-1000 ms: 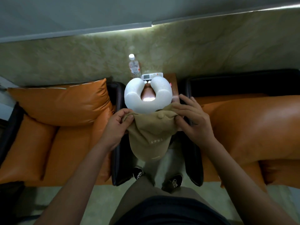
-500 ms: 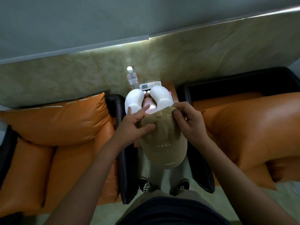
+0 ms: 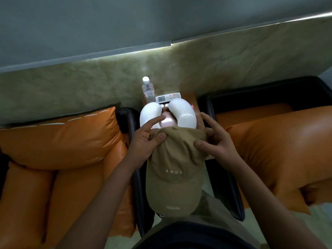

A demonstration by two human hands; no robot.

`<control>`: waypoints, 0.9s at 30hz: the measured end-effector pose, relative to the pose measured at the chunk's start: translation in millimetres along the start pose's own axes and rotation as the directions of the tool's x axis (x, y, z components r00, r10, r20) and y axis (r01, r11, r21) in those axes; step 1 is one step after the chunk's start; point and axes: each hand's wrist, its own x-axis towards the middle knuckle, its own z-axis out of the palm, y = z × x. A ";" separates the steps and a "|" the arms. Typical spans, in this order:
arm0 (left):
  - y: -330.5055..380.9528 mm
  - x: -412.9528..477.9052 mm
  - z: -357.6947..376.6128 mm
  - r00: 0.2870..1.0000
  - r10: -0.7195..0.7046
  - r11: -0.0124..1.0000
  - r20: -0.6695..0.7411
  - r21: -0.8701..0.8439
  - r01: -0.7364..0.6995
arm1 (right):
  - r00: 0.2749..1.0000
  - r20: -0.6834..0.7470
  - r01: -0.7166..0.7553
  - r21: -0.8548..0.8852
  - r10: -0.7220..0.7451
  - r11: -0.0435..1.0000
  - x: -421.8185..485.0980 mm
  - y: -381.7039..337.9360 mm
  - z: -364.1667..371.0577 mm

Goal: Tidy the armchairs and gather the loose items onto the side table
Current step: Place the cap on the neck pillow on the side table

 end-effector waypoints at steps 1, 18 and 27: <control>-0.5 5.3 -1.1 1.000 -0.005 0.999 -0.011 -0.033 0.005 | 1.000 0.001 -0.030 0.032 0.030 0.999 4.9 1.7 -1.2; -55.2 133.4 -20.4 0.960 -0.165 0.937 -0.228 0.267 0.224 | 0.987 0.059 -0.132 -0.194 0.146 0.972 162.8 68.0 -42.1; -154.9 215.6 -55.3 0.944 -0.188 0.880 -0.272 0.379 0.285 | 0.946 -0.108 -0.321 -0.459 0.307 0.828 253.3 175.7 -16.6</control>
